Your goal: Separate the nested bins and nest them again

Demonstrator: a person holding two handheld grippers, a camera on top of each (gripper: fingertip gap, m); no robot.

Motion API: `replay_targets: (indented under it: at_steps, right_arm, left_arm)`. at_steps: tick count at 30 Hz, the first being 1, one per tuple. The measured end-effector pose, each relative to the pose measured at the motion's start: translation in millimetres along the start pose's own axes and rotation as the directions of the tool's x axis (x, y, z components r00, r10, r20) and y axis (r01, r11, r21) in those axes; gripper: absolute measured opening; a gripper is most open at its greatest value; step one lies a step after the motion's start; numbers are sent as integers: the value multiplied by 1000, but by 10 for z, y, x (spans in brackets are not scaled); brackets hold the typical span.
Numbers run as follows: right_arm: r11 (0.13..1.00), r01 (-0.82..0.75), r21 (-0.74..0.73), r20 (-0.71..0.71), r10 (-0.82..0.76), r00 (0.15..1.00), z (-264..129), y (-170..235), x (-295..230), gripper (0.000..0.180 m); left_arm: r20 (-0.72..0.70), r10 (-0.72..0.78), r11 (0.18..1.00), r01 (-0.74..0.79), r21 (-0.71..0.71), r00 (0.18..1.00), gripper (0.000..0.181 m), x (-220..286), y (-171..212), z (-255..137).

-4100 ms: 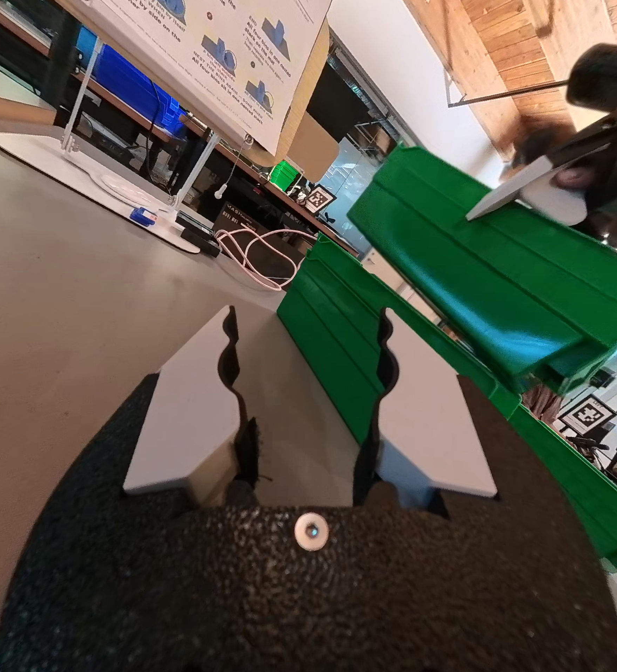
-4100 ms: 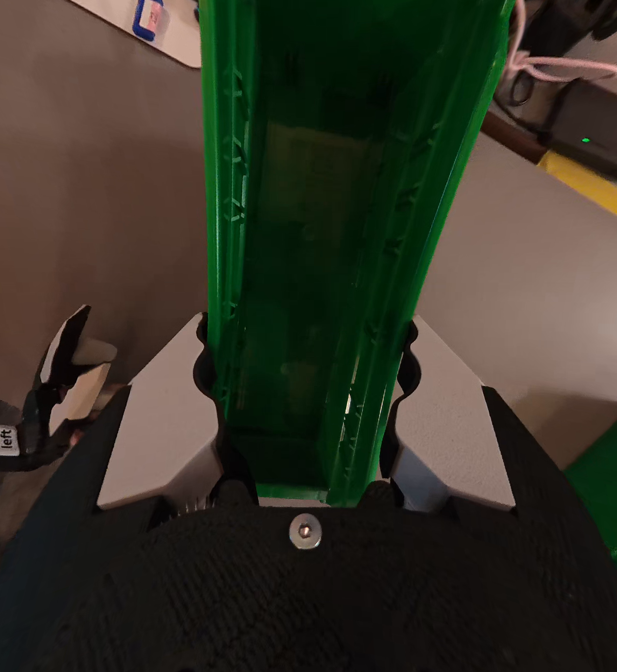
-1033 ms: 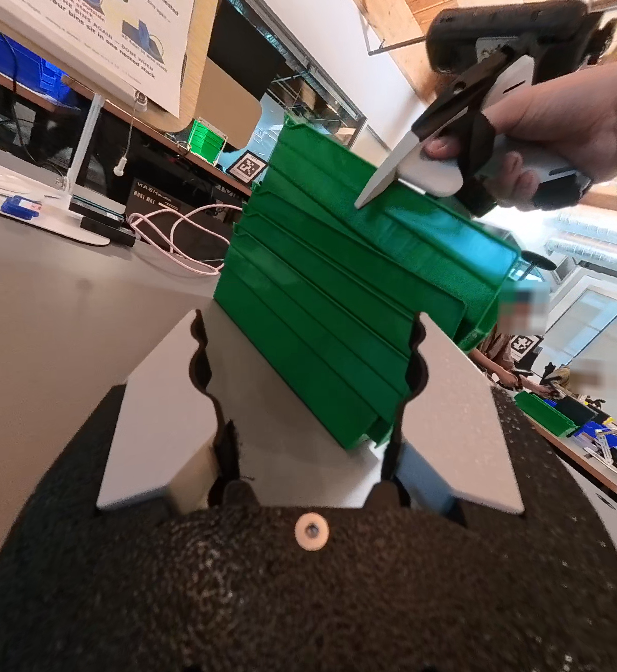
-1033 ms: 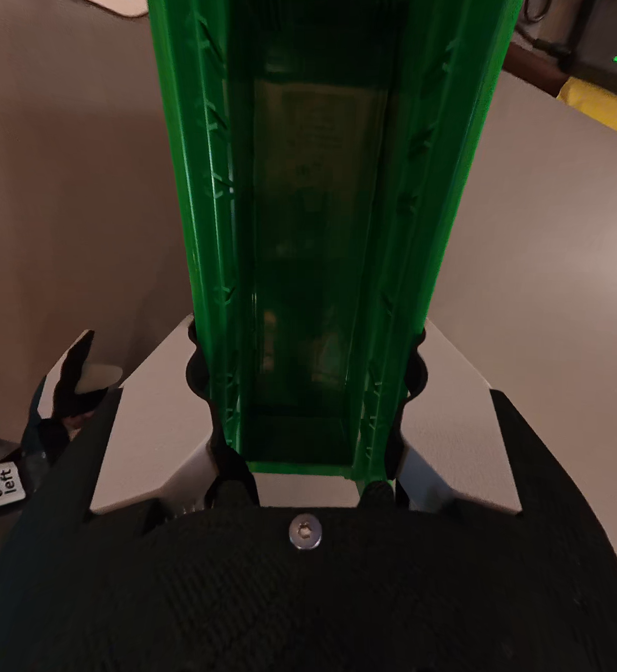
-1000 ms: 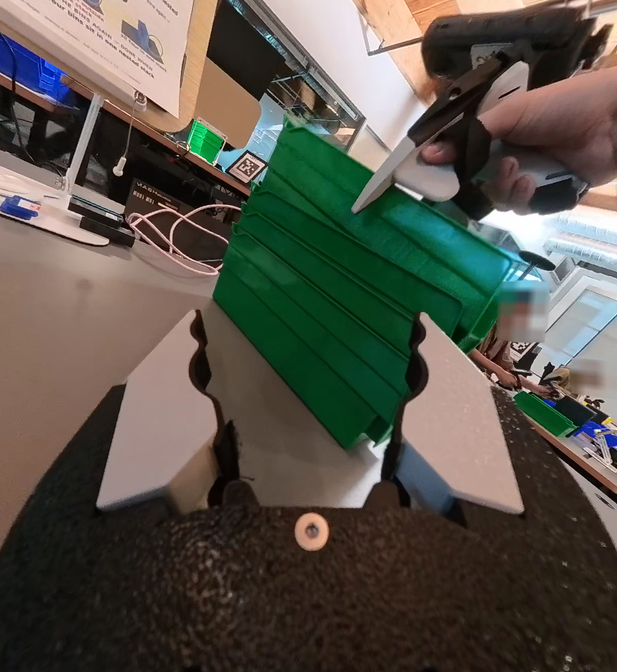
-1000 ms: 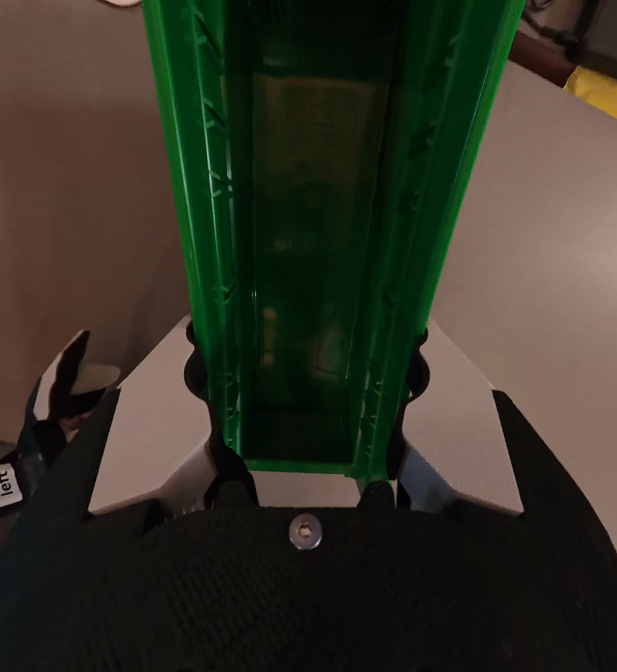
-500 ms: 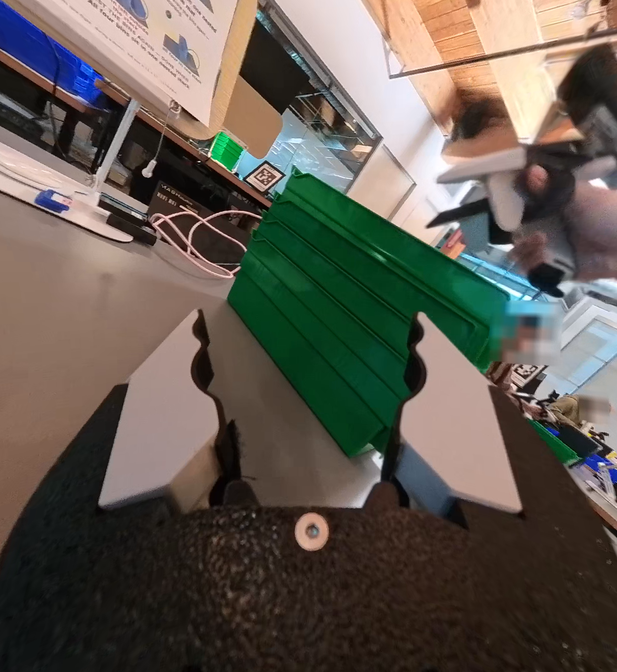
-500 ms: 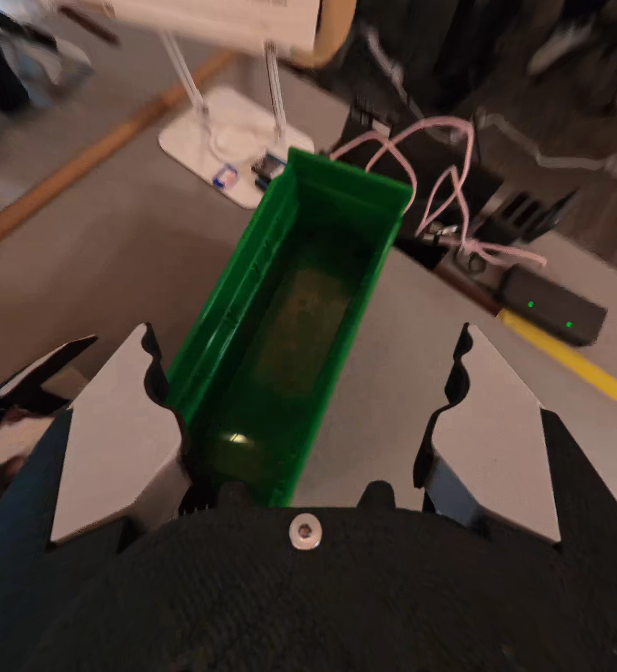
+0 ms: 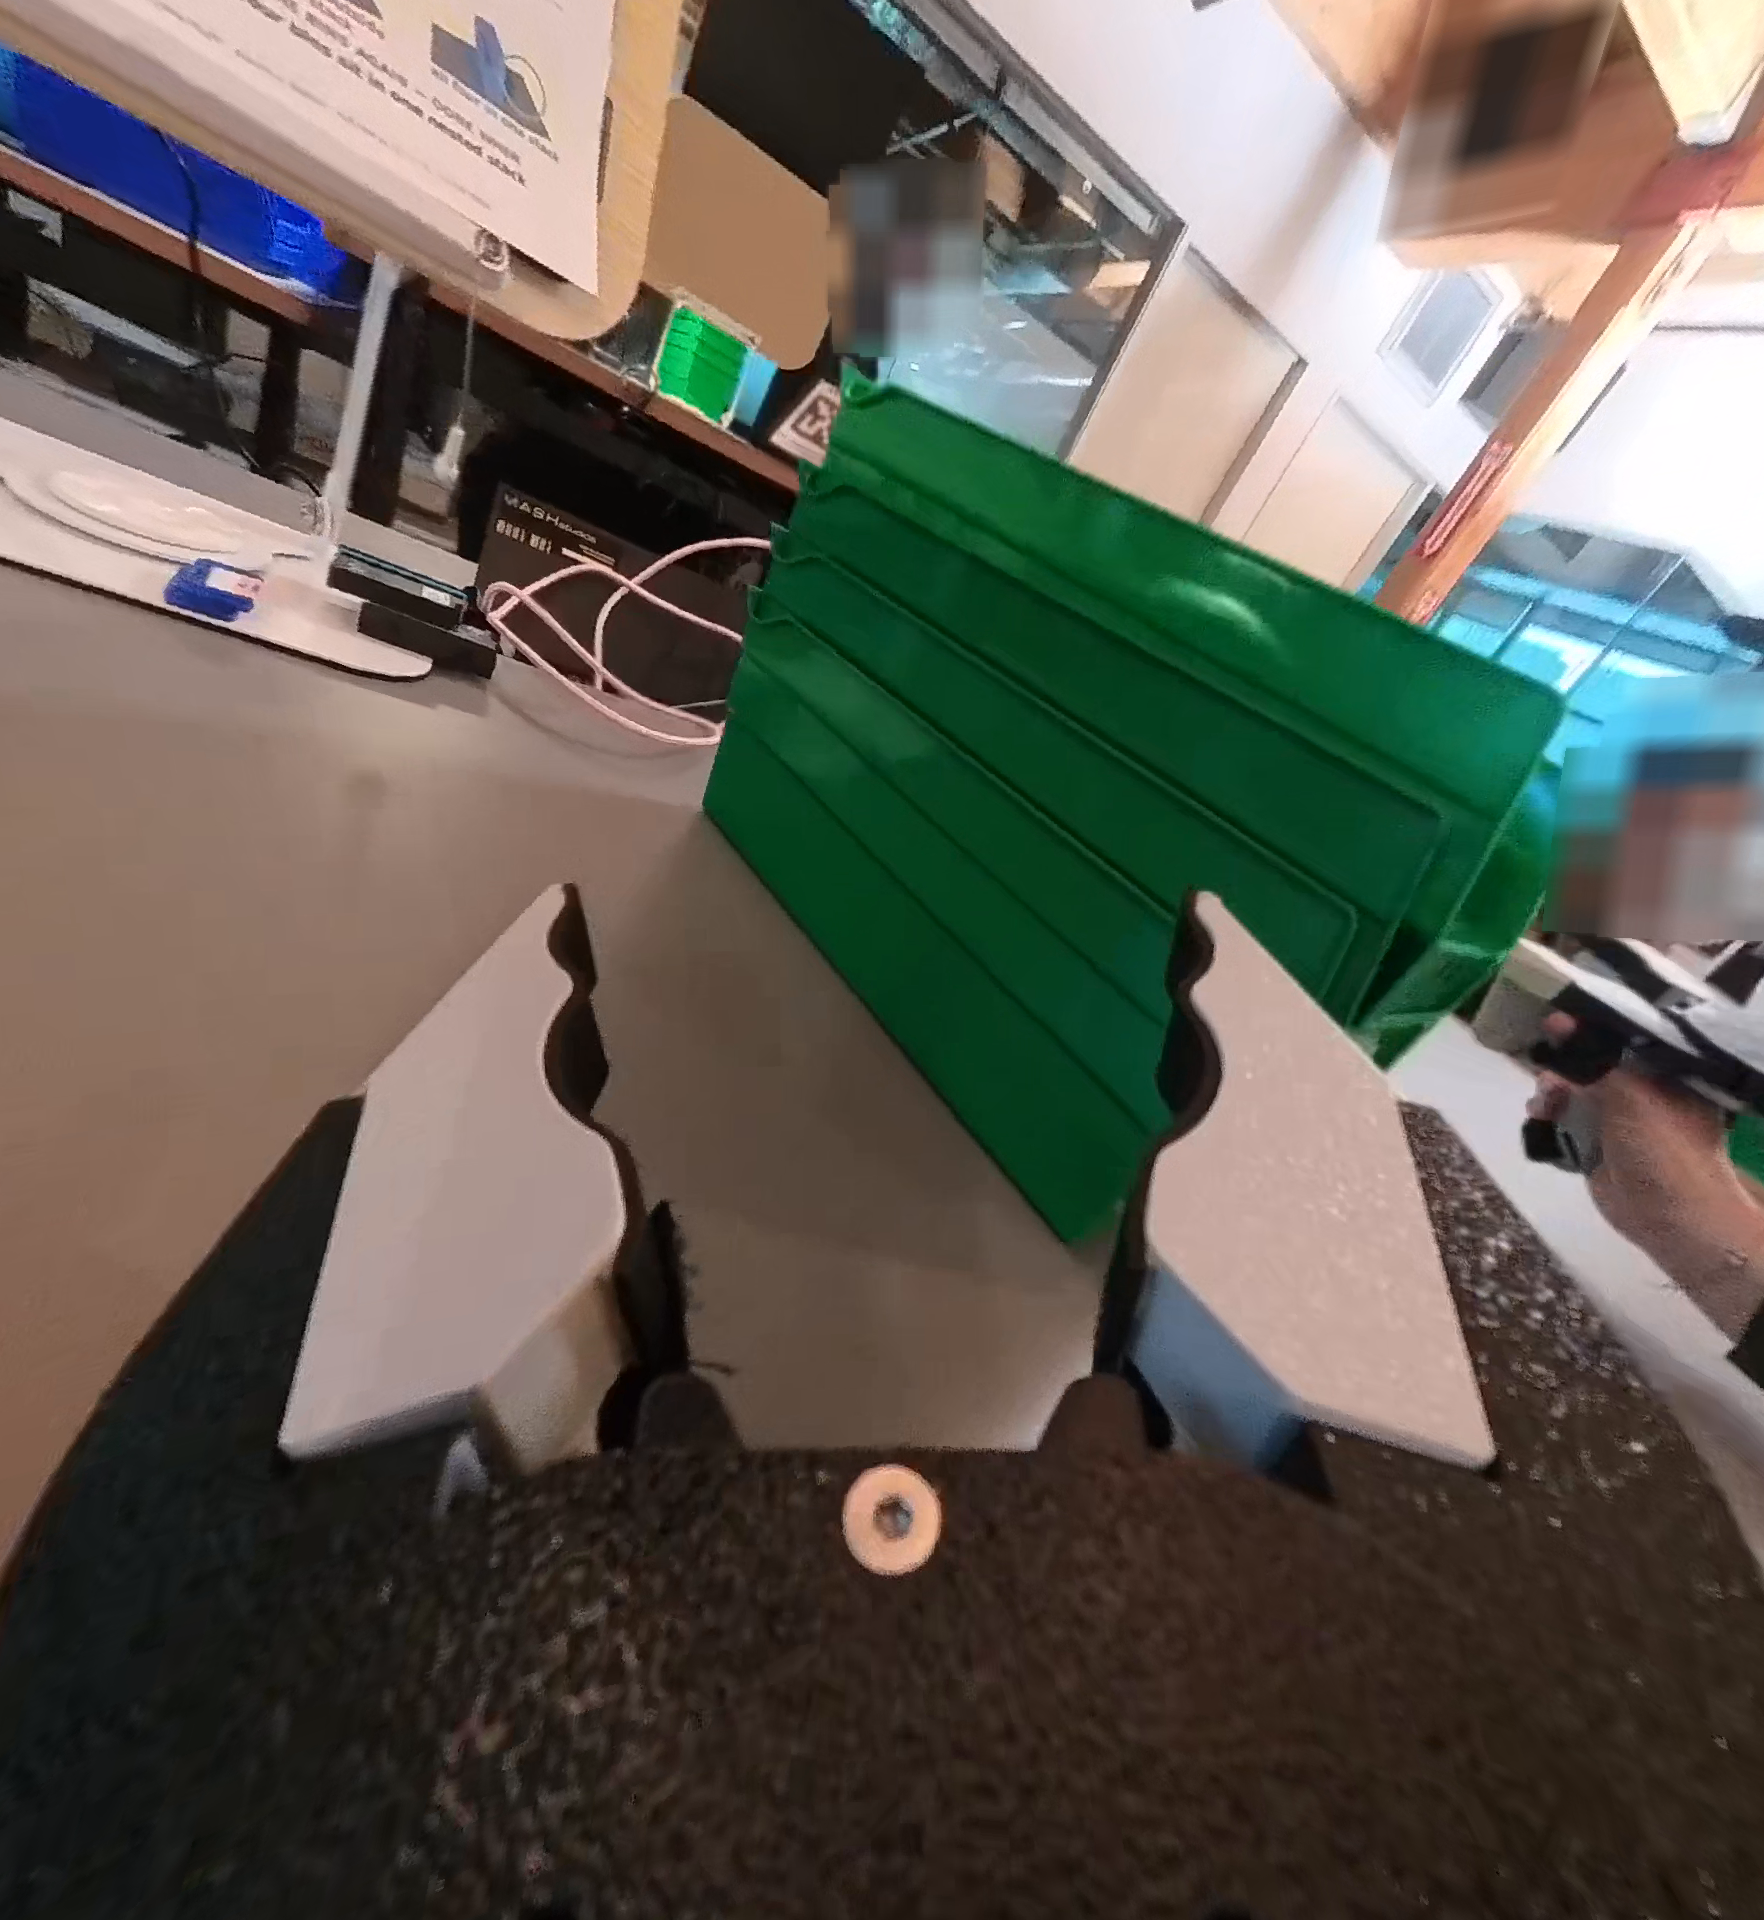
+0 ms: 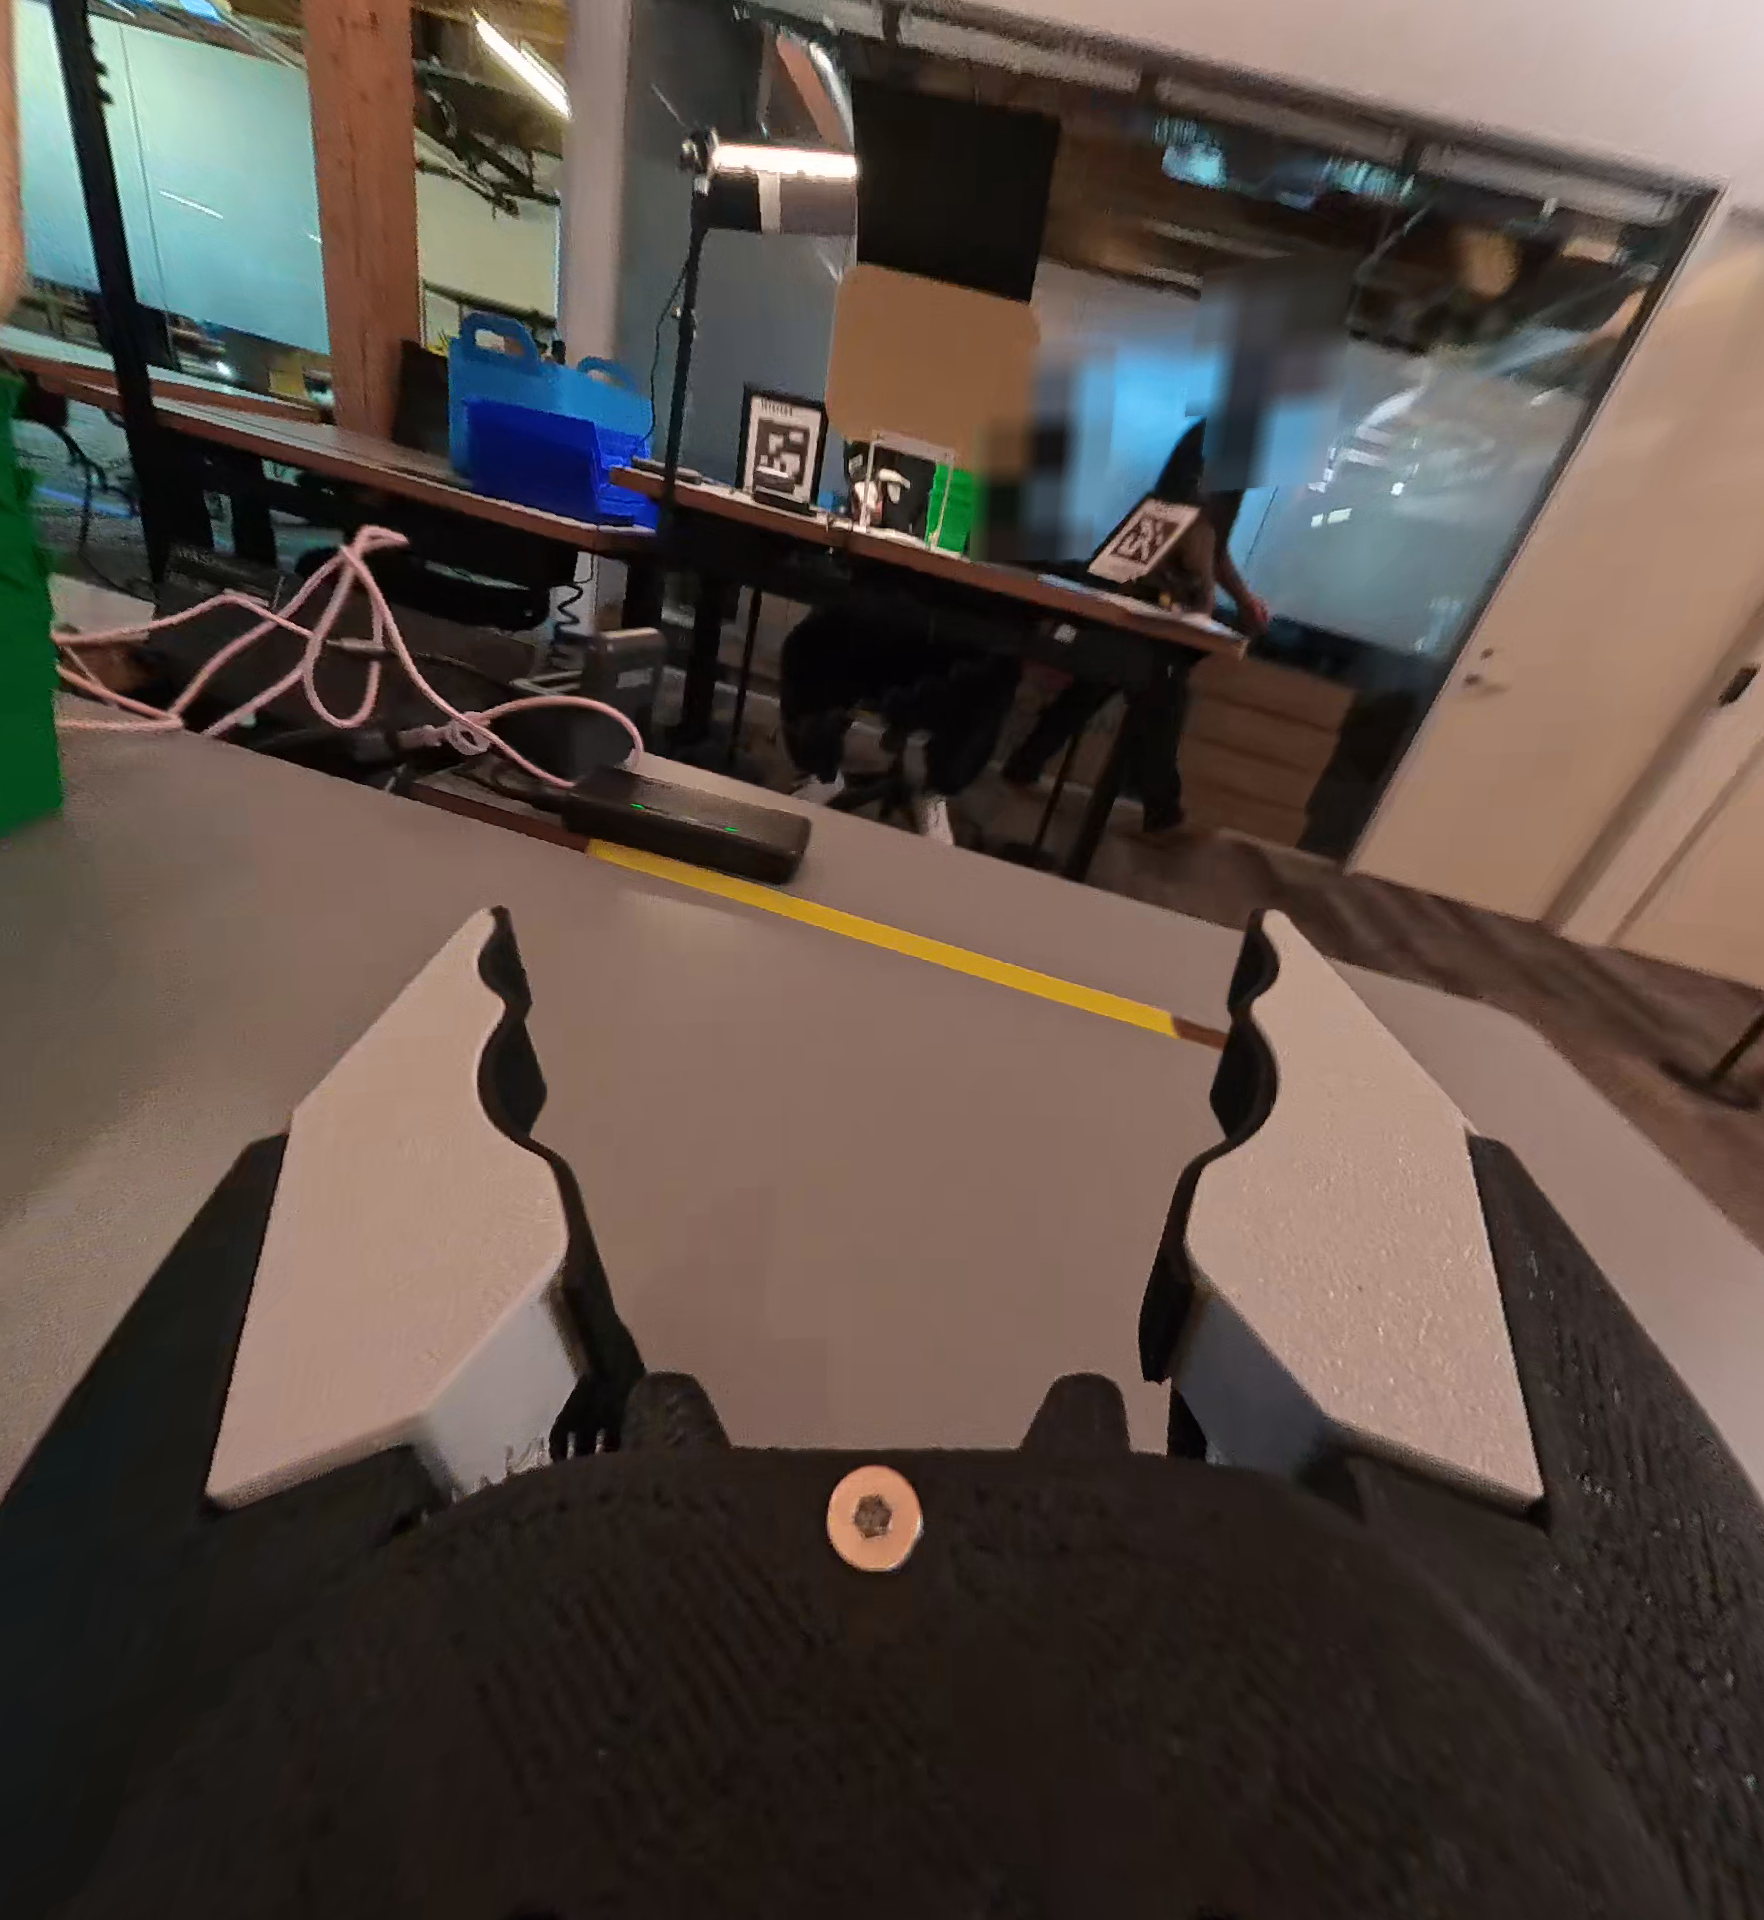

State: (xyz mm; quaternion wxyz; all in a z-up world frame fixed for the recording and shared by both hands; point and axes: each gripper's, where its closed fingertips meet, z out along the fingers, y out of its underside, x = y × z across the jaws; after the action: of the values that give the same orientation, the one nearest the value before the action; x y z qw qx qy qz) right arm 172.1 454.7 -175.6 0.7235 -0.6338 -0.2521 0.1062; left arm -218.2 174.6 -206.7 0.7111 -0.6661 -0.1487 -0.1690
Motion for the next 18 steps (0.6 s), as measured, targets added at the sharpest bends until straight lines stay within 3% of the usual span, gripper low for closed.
replay_targets:
  at_steps: [5,9,12,18]
  right_arm:
    - [986,90,138,-1,-91,996,-45,50,119,124]
    - [981,68,181,94,-86,992,35,6,-5,123]
    - [991,-3,137,223,-28,974,94,77,-214,124]
    - [982,-49,182,354,-19,935,10,-31,-506,122]
  left_arm:
    - [-50,76,993,-80,-81,996,112,330,215,6]
    - [-84,117,986,-126,-109,990,136,754,421,59]
    - [-17,265,950,-264,-166,964,159,948,618,182]
    - [161,416,896,-373,-243,895,159,994,795,493]
